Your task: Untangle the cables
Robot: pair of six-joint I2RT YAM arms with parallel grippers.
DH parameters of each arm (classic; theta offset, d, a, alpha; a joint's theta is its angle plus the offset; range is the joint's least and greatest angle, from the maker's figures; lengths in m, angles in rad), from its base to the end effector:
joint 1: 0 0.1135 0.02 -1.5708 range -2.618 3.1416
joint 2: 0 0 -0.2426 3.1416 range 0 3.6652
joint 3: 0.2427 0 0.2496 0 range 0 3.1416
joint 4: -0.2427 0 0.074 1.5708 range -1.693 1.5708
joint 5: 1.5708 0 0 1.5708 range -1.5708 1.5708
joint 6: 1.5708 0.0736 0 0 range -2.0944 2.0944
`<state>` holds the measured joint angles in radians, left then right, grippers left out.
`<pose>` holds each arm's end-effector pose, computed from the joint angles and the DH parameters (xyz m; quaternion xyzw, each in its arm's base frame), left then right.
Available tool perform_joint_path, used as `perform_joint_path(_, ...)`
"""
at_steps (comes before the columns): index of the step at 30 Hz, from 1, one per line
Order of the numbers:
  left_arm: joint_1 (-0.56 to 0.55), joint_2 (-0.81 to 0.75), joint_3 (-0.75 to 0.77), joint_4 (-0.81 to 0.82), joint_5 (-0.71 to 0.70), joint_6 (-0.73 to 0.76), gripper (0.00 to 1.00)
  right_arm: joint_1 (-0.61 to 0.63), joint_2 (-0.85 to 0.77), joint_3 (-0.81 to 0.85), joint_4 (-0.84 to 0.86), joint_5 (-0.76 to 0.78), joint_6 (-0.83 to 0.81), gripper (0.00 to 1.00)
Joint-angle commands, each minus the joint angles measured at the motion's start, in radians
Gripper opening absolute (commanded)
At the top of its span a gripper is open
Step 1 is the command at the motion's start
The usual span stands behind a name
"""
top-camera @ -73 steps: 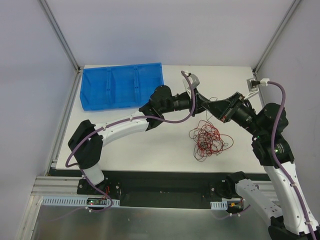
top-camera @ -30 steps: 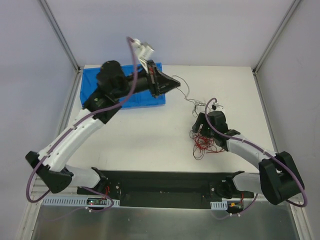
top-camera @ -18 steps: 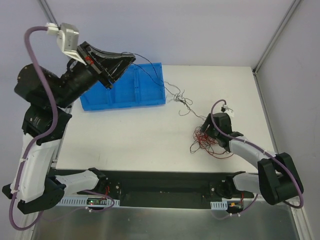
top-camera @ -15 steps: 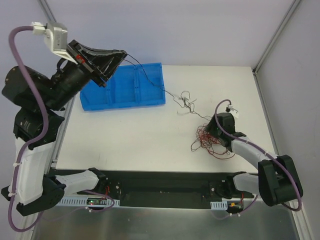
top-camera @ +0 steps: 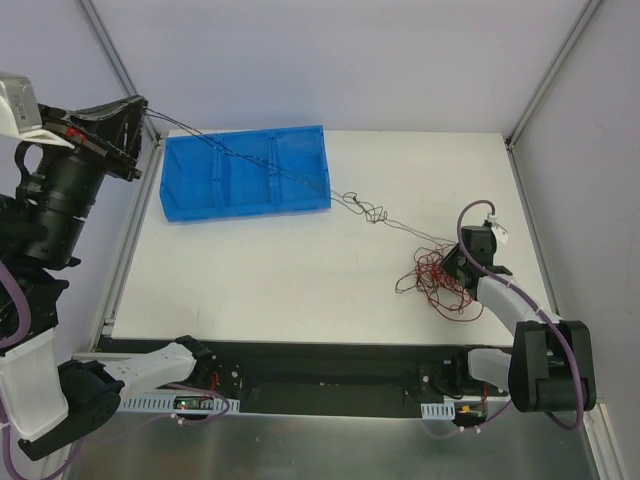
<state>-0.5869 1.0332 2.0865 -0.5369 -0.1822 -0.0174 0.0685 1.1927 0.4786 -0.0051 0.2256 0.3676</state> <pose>0.0830 -0.0392 0.6344 0.0653 0.5029 -0.2124 0.8353 0.2630 0.0015 0.1296 0.1808 0.8879 -0.0113 0.4229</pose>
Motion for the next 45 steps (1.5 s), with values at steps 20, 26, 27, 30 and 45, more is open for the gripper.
perform_joint_path(20, 0.012, -0.082, -0.290, 0.040, -0.148, 0.044, 0.00, -0.102, -0.051, 0.181, -0.223, -0.149, -0.166, 0.68)
perform_joint_path(26, 0.012, -0.067, -0.455, 0.049, -0.074, -0.042, 0.00, -0.036, -0.300, 0.206, -0.369, -0.152, -0.206, 0.94)
perform_joint_path(27, 0.012, -0.076, -0.498, 0.061, -0.062, -0.058, 0.00, -0.035, -0.320, 0.203, -0.378, -0.181, -0.211, 0.97)
perform_joint_path(30, 0.012, -0.082, -0.662, 0.112, 0.027, -0.125, 0.00, -0.032, -0.343, 0.222, -0.424, -0.270, -0.234, 0.98)
perform_joint_path(45, 0.012, -0.042, -0.931, 0.281, 0.401, -0.325, 0.00, 0.321, -0.404, 0.129, -0.038, -0.580, -0.185, 0.98)
